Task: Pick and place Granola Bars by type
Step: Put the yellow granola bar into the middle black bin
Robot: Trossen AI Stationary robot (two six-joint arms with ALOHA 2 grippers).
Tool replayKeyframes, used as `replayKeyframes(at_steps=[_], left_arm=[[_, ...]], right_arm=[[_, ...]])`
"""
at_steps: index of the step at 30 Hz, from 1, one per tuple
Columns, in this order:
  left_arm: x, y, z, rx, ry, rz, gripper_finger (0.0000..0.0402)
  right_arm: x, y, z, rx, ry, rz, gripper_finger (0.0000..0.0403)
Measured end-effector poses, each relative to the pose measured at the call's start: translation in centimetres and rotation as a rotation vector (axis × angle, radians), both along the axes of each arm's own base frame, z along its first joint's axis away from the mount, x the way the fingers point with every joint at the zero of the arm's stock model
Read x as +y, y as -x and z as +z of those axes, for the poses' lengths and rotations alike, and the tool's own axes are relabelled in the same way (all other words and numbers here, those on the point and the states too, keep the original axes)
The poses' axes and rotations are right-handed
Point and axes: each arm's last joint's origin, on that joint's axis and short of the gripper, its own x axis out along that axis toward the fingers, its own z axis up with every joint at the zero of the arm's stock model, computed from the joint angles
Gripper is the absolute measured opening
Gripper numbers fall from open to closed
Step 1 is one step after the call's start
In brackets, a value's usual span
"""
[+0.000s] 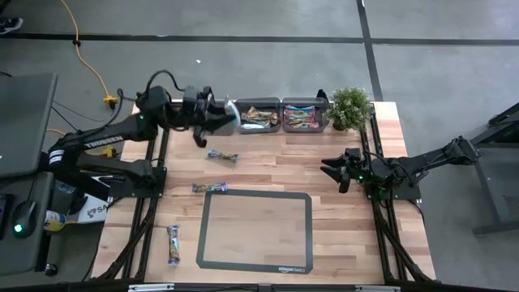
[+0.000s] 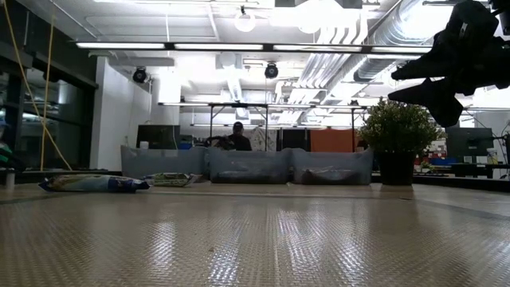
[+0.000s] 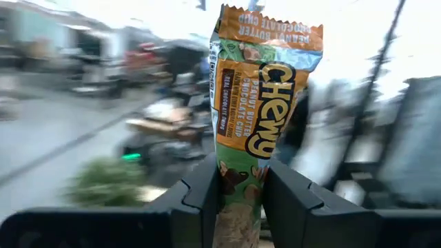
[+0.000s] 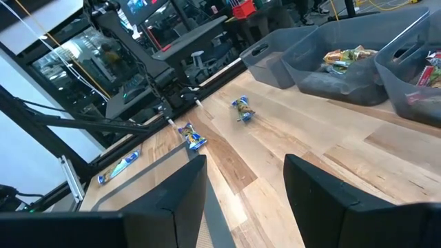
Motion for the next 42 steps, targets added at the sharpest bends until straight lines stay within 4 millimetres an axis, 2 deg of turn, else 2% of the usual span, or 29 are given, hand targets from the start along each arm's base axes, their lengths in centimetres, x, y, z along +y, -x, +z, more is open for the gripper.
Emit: replayKeyframes(at_steps=[4,9,12,18,24,30,34,42], left_arm=[[0.6,0.0,3.1,0.094,-0.089,0.2,0.0094],[1.7,-0.3,7.2,0.161,-0.216,0.293,0.0094],[3.1,-1.1,8.8,0.226,-0.242,0.315,0.0094],[7.3,-2.9,9.9,0.428,-0.279,0.336,0.0094],[12.1,-4.6,8.0,0.63,-0.24,0.273,0.0094],[15.8,-5.8,4.5,0.767,-0.204,0.196,0.0094],[17.8,-6.7,2.1,0.849,-0.193,0.166,0.0094],[20.4,-9.5,-2.5,0.967,-0.206,0.123,0.0094]], right_arm=[[0.0,0.0,0.0,0.0,0.0,-0.001,0.0177],[0.0,0.0,0.0,0.0,0.001,-0.008,0.0177],[0.0,0.0,0.0,0.0,0.001,-0.007,0.0177],[0.0,0.0,0.0,0.0,0.001,-0.007,0.0177],[0.0,0.0,0.0,0.0,0.005,-0.006,0.0177],[0.0,0.0,0.0,0.002,0.008,-0.005,0.0177],[0.0,0.0,0.0,0.001,0.008,-0.005,0.0177],[0.0,0.0,0.0,0.004,0.009,-0.006,0.0177]])
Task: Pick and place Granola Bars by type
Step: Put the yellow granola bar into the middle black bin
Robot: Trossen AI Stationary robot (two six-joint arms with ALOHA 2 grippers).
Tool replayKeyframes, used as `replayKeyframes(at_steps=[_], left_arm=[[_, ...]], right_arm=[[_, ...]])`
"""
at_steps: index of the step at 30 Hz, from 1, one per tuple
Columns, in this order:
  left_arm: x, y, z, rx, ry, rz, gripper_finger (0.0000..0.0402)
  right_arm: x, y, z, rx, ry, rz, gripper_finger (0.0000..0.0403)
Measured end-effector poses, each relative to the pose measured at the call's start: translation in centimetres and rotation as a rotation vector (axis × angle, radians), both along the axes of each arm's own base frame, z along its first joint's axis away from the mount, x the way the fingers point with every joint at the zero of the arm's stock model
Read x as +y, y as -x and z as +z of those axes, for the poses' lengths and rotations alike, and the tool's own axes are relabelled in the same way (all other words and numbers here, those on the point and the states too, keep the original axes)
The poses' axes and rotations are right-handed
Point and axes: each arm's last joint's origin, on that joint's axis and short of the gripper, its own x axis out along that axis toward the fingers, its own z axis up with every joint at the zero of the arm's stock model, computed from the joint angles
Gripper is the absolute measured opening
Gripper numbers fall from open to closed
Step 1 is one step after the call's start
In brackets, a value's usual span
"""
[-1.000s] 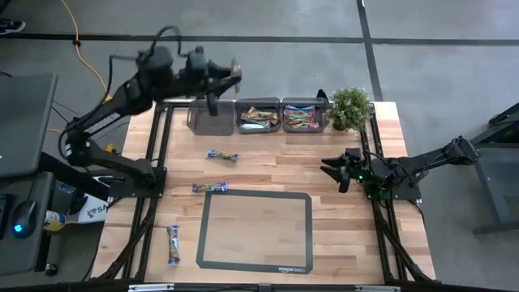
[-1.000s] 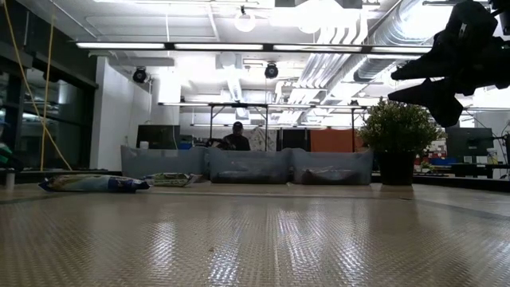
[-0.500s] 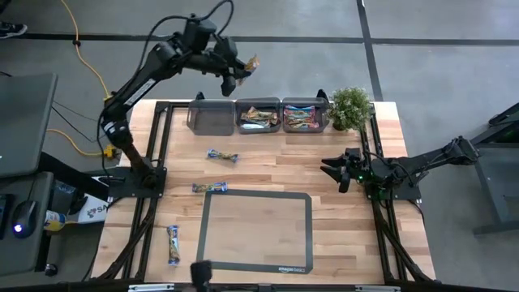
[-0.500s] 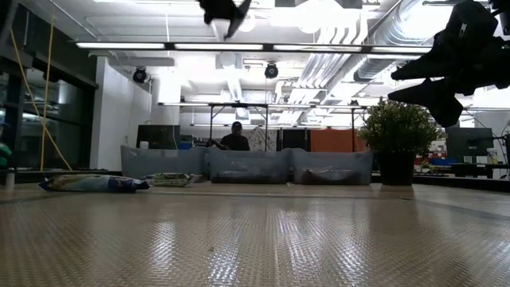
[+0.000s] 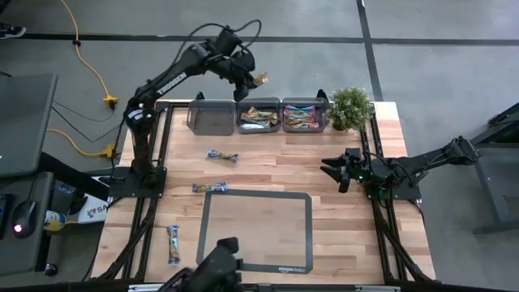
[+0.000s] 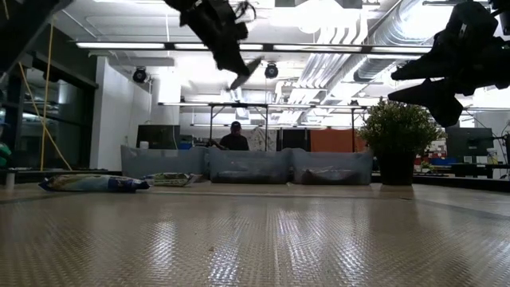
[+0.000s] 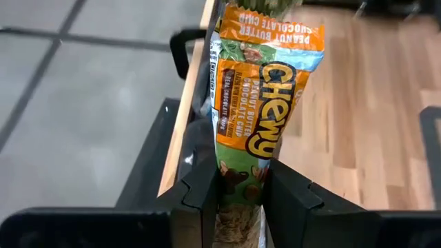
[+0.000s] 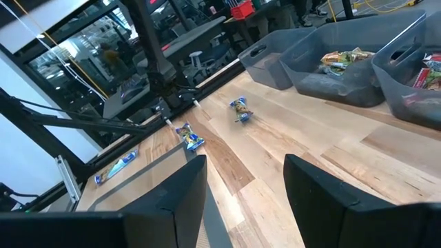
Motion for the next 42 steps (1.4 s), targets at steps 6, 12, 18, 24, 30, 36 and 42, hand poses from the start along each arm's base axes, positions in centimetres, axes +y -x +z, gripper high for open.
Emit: replayKeyframes(at_steps=[6,12,18,24,30,36,42], left_arm=[[1.7,-1.8,-3.9,0.091,0.041,0.005,0.0094],[2.6,-2.8,-6.9,0.162,0.096,-0.006,0.0094],[3.3,-3.5,-9.7,0.231,0.149,-0.019,0.0094],[3.8,-4.1,-11.7,0.267,0.188,-0.023,0.0094],[3.9,-4.2,-12.4,0.278,0.204,-0.027,0.0094],[4.0,-4.3,-12.3,0.27,0.198,-0.028,0.0094],[4.0,-4.4,-12.3,0.262,0.193,-0.032,0.0094]], right_arm=[[0.0,0.0,0.0,0.0,0.0,0.0,0.0177],[0.0,0.0,0.0,0.001,0.002,-0.013,0.0177],[0.0,0.0,0.0,0.0,0.0,-0.013,0.0177],[-0.1,0.0,0.1,0.014,0.091,-0.037,0.0177],[-0.4,0.1,0.3,0.04,0.213,-0.13,0.0177],[-0.7,0.3,-0.8,0.095,0.298,-0.229,0.0177],[-1.0,0.4,-2.0,0.174,0.323,-0.203,0.0177]])
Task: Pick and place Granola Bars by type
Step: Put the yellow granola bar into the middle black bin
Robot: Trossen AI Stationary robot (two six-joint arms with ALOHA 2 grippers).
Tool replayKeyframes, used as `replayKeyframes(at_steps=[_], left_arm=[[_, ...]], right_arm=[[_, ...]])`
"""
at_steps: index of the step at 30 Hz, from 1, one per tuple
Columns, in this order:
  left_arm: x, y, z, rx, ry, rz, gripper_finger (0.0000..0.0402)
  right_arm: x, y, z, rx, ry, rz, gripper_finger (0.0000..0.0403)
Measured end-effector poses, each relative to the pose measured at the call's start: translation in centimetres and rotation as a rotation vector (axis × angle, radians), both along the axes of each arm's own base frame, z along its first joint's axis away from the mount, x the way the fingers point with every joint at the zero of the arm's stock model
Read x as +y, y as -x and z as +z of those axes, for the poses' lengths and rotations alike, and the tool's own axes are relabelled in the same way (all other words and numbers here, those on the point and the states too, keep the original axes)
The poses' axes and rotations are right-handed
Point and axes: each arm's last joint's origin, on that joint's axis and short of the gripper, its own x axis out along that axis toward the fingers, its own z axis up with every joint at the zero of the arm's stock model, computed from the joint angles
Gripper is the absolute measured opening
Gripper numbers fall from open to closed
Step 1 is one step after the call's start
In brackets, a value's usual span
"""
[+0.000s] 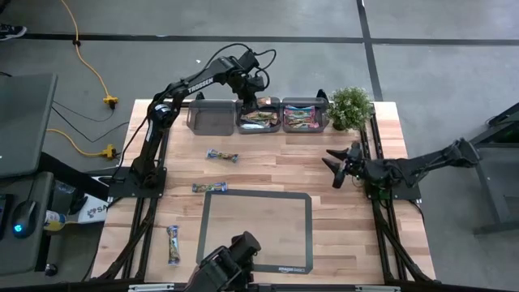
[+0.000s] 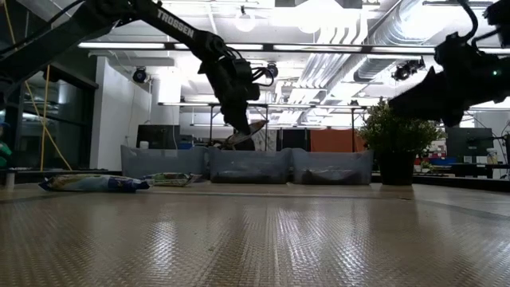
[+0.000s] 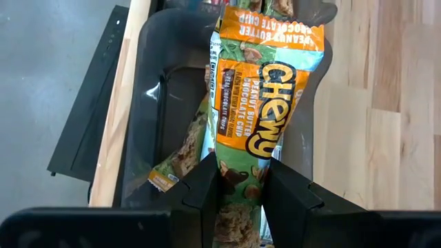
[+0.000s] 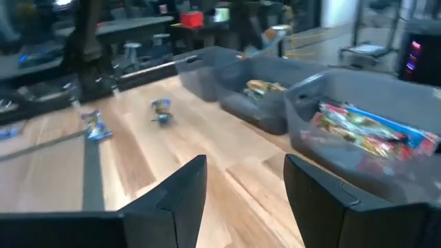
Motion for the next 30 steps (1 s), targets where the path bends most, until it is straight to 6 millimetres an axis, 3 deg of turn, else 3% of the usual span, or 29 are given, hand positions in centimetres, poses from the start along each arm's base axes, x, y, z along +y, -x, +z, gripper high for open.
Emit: replayKeyframes(at_steps=[9,16,21,26,30], left_arm=[[-0.3,-0.3,-0.8,0.008,0.012,-0.041,0.0094],[-0.7,-1.2,-3.0,0.1,0.01,-0.056,0.0094],[-0.9,-2.0,-5.0,0.161,0.031,-0.026,0.0094],[-1.2,-2.5,-5.0,0.168,-0.002,-0.027,0.0094],[-1.2,-2.2,-5.1,0.205,-0.017,-0.014,0.0094]], right_arm=[[-1.0,-0.4,-0.7,0.136,0.055,0.199,0.0177],[-2.3,-0.4,-1.1,0.186,0.052,0.25,0.0167],[-2.9,-0.4,-1.0,0.188,0.067,0.285,0.0109],[-3.2,-0.3,-1.1,0.19,0.071,0.321,0.0016],[-3.3,-0.2,-1.4,0.226,0.054,0.309,0.0012]])
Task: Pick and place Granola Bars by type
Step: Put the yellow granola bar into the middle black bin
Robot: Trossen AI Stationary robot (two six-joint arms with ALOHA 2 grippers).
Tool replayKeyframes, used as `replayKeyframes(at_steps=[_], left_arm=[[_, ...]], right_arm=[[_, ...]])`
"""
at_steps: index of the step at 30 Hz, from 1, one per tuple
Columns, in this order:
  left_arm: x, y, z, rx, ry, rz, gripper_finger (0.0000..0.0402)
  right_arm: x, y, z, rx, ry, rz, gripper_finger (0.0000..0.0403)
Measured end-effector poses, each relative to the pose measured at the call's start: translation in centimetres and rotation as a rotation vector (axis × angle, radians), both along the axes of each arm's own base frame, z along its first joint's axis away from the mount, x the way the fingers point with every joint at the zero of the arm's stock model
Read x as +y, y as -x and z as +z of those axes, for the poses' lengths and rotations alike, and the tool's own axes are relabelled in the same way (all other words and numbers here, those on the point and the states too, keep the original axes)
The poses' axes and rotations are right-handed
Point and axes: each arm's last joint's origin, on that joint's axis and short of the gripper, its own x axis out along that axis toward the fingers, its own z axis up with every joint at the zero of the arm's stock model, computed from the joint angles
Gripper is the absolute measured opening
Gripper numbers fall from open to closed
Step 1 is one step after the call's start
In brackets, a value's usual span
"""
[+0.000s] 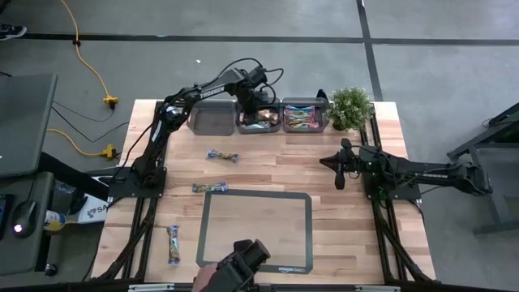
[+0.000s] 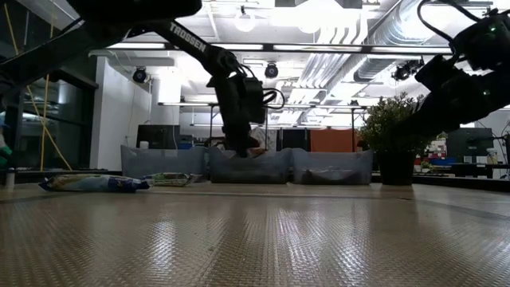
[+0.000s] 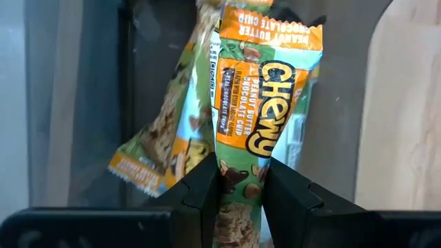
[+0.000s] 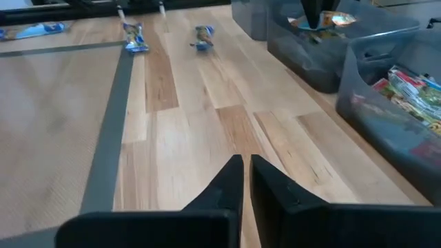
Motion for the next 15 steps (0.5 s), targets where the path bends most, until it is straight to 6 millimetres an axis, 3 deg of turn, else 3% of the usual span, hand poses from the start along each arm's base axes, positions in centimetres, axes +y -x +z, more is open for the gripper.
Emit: replayKeyframes(at_steps=[11,15], left_arm=[[-0.5,-0.5,-1.0,0.095,-0.062,-0.006,0.0095],[-0.9,-0.9,-1.0,0.09,-0.074,-0.039,0.0112]], right_arm=[[-0.1,0.0,0.0,0.002,-0.011,-0.007,0.0002],[-0.1,0.0,0.0,0.001,-0.013,-0.006,0.0001]])
